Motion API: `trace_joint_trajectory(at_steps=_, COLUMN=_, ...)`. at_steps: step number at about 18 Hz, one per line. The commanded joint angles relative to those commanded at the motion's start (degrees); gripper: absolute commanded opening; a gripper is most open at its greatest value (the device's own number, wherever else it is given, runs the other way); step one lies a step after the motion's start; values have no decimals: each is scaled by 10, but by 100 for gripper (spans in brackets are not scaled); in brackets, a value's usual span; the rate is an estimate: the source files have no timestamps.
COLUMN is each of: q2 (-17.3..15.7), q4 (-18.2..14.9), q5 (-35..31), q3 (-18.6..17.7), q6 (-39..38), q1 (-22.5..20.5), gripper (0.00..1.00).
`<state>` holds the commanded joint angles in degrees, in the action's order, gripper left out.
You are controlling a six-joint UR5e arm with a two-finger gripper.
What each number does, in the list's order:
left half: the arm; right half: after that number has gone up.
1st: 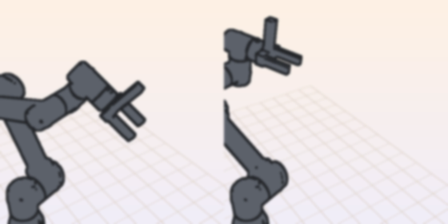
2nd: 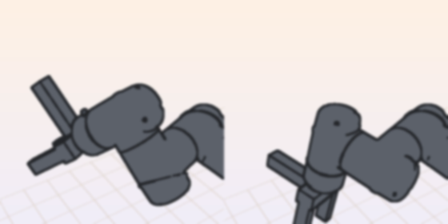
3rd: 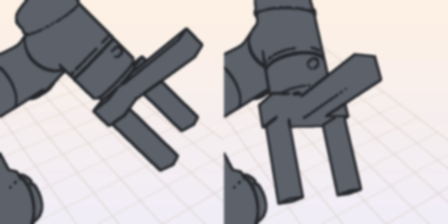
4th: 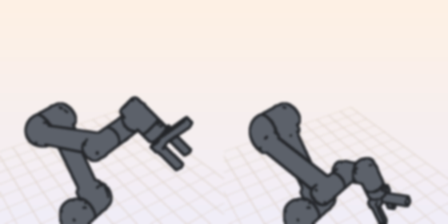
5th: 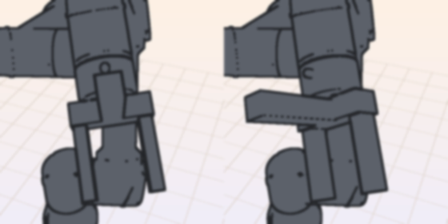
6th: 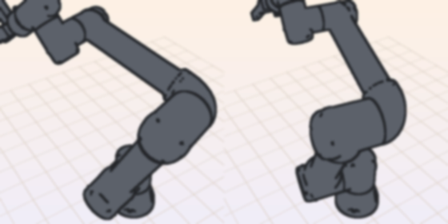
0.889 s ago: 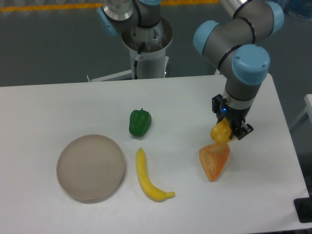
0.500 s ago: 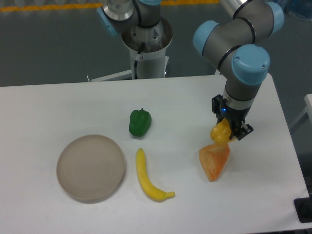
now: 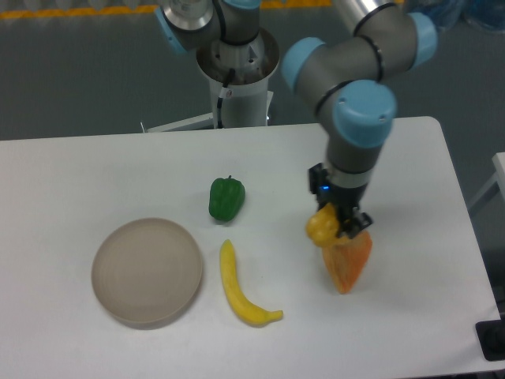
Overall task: Place the yellow pepper on the plate
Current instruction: 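Carry the yellow pepper across the table over the beige plate, then lower the yellow pepper onto the plate and open the gripper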
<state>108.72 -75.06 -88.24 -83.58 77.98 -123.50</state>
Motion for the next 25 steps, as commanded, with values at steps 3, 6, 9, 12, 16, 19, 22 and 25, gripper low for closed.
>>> trace_joint_trajectory(at_steps=3, q2=7, q4=3, q5=1, q3=-3, q6=-75, q1=68, gripper=34)
trace_joint_trajectory(at_steps=6, q2=23, q4=4, q5=1, q3=-3, q6=-138, q1=121, gripper=34)
trace_joint_trajectory(at_steps=9, q2=38, q4=16, q5=1, q3=-4, q6=-170, q1=157, gripper=34)
trace_joint_trajectory(at_steps=12, q2=52, q4=33, q5=1, q3=-3, q6=-207, q1=182, gripper=34)
trace_joint_trajectory(at_steps=16, q2=66, q4=42, q5=1, q3=-4, q6=-243, q1=215, gripper=36)
trace_joint_trajectory(at_steps=19, q2=75, q4=42, q5=1, q3=-4, q6=-244, q1=234, gripper=41)
trace_joint_trajectory(at_steps=22, q2=89, q4=59, q5=2, q3=-4, q6=-247, q1=249, gripper=51)
trace_joint_trajectory(at_steps=25, q2=104, q4=83, q5=0, q3=-4, q6=-263, q1=256, gripper=86)
